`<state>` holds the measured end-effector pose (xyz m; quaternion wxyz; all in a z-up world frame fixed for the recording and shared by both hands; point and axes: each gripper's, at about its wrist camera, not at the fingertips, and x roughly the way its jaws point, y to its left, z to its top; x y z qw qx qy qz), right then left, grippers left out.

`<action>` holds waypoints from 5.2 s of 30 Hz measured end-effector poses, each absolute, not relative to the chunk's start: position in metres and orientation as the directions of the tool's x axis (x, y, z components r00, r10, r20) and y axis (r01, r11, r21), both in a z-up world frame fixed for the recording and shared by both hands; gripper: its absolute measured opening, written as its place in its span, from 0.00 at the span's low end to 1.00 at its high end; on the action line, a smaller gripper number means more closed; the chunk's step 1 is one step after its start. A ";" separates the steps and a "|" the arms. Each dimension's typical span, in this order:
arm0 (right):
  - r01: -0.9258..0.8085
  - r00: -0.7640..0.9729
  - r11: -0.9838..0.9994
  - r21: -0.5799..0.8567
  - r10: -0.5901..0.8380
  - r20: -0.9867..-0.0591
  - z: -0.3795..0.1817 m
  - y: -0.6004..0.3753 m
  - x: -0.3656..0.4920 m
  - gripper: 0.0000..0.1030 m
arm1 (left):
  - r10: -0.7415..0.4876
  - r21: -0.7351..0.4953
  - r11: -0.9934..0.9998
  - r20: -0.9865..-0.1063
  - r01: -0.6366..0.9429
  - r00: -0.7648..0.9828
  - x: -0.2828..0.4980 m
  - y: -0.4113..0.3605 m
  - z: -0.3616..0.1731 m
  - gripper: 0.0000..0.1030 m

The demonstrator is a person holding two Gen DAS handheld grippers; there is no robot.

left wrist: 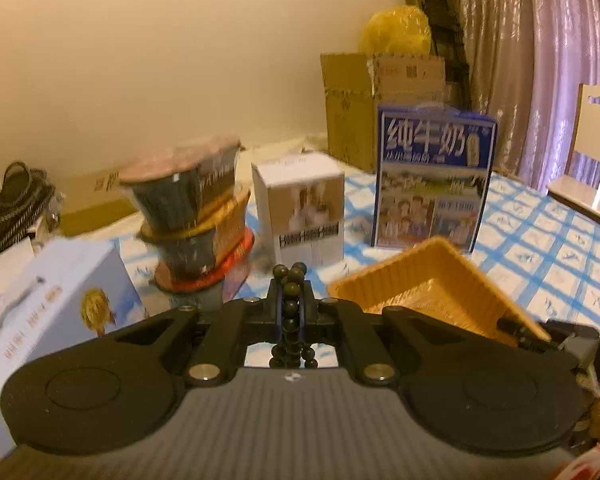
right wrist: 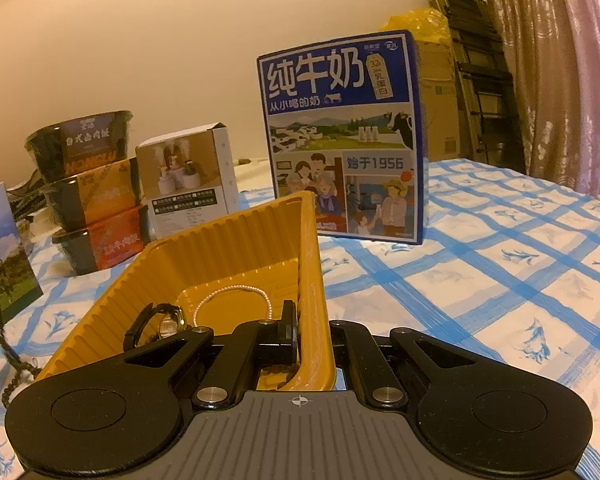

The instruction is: Organize jewelry

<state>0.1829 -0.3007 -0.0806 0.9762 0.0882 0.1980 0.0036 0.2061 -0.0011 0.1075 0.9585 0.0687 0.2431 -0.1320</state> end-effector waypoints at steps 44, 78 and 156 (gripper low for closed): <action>-0.092 0.908 0.971 0.219 0.172 -0.381 -0.084 -0.295 0.187 0.05 | -0.458 -0.016 0.865 -0.436 0.502 0.775 0.246 -0.129 0.164 0.06; -0.084 0.906 0.972 0.220 0.166 -0.389 -0.086 -0.296 0.188 0.05 | -0.330 -0.103 0.912 -0.758 0.397 0.563 0.280 -0.138 -0.037 0.35; -0.169 0.677 0.957 0.236 0.287 -0.678 -0.044 -0.194 0.078 0.82 | -0.012 -0.058 0.997 -0.761 -0.049 0.649 0.079 0.017 -0.014 0.88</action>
